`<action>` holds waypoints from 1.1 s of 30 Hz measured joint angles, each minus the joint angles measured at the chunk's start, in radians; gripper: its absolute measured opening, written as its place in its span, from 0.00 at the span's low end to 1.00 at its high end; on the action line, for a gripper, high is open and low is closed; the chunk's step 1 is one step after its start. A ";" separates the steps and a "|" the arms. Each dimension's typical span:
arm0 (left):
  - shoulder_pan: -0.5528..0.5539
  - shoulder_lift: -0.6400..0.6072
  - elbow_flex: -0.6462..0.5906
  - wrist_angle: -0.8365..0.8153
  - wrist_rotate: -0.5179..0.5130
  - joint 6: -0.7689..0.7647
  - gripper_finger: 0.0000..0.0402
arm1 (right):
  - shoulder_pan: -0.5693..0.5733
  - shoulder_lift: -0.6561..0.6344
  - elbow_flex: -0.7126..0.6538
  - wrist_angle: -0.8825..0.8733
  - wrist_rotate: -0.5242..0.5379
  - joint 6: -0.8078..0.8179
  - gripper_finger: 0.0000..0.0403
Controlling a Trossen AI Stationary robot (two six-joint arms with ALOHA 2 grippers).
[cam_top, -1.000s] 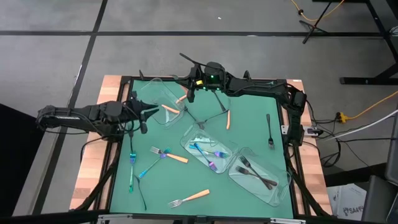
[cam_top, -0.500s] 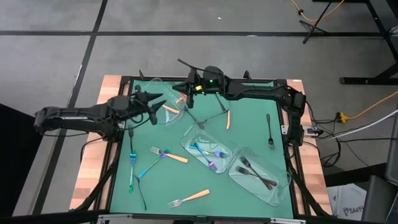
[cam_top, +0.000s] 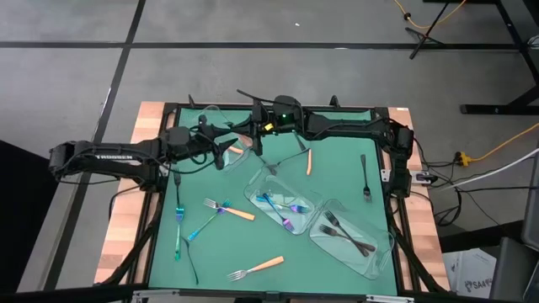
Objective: Sort silverware by color (type)
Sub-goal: Put the yellow fork into the top transparent bin
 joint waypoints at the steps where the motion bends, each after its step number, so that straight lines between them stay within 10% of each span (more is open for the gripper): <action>1: 0.000 0.000 0.000 0.005 0.019 0.005 0.38 | 0.000 0.000 0.000 0.000 -0.001 0.000 0.00; 33: -0.002 0.000 0.000 0.055 0.072 -0.004 0.34 | 0.012 0.000 0.000 0.053 -0.100 -0.009 0.00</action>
